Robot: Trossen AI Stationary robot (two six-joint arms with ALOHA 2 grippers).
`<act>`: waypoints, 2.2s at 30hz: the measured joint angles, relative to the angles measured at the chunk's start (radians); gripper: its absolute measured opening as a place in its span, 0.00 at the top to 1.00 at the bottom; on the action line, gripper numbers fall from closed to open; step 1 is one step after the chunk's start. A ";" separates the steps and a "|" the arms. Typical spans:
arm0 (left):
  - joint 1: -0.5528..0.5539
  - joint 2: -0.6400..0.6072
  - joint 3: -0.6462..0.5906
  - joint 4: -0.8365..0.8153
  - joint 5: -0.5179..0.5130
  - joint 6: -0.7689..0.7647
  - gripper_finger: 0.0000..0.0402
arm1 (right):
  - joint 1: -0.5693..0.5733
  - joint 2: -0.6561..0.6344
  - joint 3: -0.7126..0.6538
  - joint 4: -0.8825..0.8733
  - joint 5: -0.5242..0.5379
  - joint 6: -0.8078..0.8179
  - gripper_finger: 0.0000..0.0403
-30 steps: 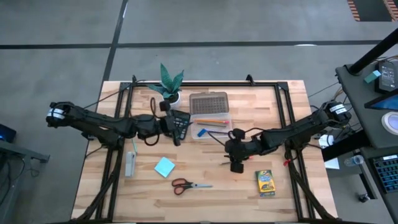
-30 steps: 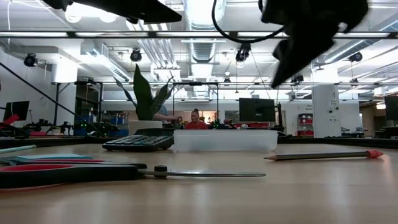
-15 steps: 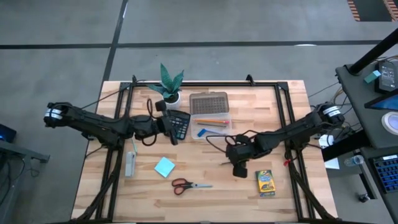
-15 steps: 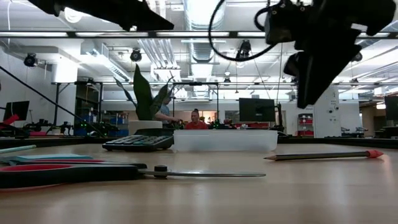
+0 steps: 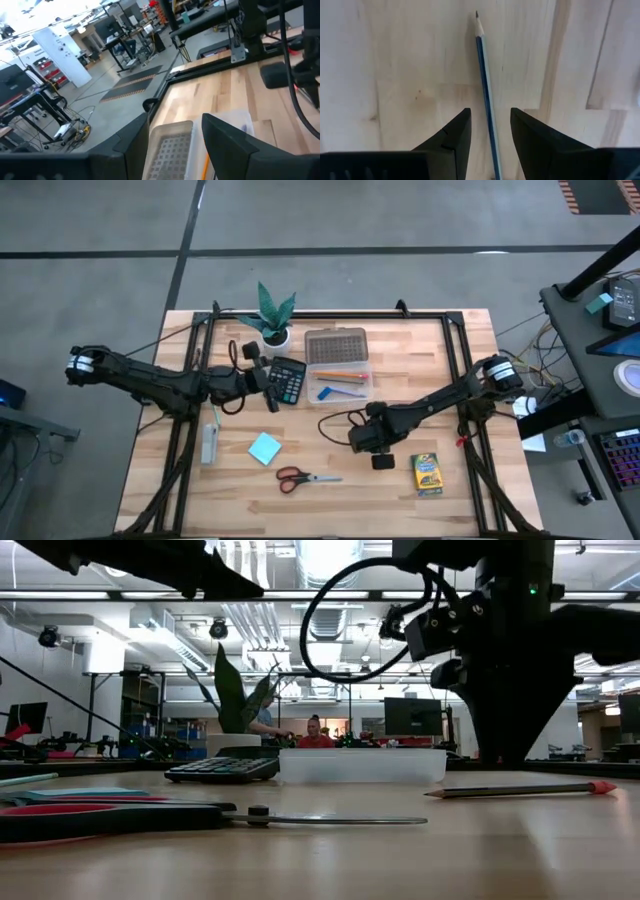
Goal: Pack school essentials
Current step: Put the black and orange pencil into the supplies box
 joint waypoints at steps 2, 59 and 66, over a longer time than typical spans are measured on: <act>0.000 -0.012 -0.004 0.000 0.000 0.000 0.59 | -0.001 -0.004 -0.025 0.048 0.000 -0.005 0.70; -0.002 -0.023 -0.006 0.000 0.003 0.000 0.59 | -0.316 -0.076 0.105 0.402 0.312 -0.434 0.97; -0.001 -0.023 -0.006 0.000 0.003 0.001 0.59 | -0.358 -0.041 0.105 0.455 0.307 -0.474 0.97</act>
